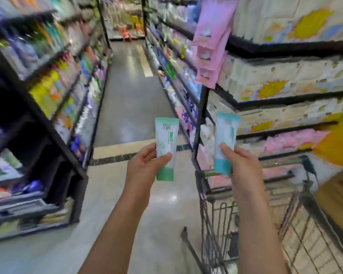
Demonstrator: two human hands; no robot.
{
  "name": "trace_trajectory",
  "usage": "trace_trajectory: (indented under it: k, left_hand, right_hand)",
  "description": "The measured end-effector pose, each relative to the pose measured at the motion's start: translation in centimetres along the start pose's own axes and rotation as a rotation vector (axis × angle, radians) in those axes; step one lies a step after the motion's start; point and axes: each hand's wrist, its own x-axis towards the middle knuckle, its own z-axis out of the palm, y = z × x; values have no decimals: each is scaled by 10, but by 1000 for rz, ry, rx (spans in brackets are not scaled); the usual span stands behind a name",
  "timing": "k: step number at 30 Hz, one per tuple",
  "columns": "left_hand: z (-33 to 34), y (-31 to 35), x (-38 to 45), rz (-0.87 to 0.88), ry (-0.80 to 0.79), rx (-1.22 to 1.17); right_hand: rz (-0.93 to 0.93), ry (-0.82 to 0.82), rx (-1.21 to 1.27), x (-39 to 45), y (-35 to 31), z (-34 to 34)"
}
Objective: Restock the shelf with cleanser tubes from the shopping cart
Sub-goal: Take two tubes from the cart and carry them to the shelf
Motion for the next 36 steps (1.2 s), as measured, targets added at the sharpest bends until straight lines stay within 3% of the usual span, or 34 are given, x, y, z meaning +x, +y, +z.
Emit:
trace_trajectory:
  k: [17,25,36]
  left_hand:
    - [-434,94,-87,226,490,-173]
    - [-587,110,-123,234,787,-226]
    - [-759,147,-84,207,963,-147]
  right_hand:
    - [72,-649,-142,-247,112,401]
    - [162,-870,-197,-323,172,539]
    - [327,-1112,-222,-366,262,726]
